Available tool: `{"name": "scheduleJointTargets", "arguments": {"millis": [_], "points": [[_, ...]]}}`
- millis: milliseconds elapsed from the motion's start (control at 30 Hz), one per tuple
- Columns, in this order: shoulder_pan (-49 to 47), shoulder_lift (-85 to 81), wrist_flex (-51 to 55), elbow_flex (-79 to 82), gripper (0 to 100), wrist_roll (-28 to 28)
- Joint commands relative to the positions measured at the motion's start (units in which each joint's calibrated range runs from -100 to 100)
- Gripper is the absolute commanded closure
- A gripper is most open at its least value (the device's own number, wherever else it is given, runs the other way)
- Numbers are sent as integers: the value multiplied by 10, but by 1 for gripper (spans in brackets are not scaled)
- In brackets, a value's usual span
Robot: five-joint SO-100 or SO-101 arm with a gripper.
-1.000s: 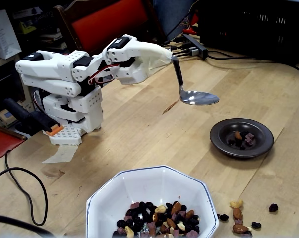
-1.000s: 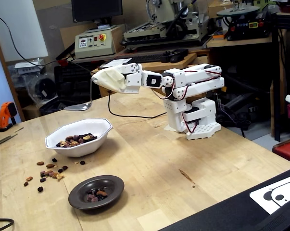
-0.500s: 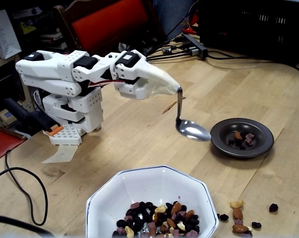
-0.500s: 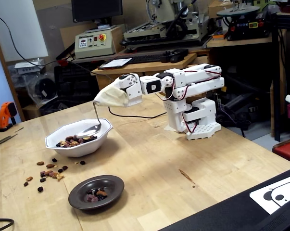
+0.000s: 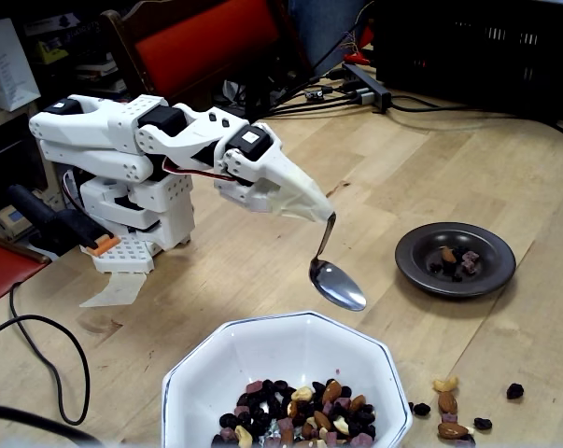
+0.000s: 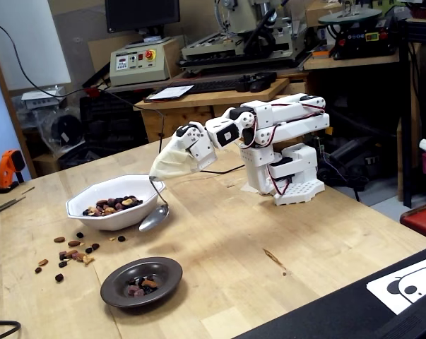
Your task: Use spoon to transfer food from the white bowl to brown plate
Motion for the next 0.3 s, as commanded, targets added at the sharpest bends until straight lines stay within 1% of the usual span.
{"name": "scheduleJointTargets", "arguments": {"millis": [0, 133, 267], "points": [[0, -4, 18, -2, 96, -2], [0, -4, 17, -2, 96, -3], [-3, -4, -10, -2, 96, -3]]}}
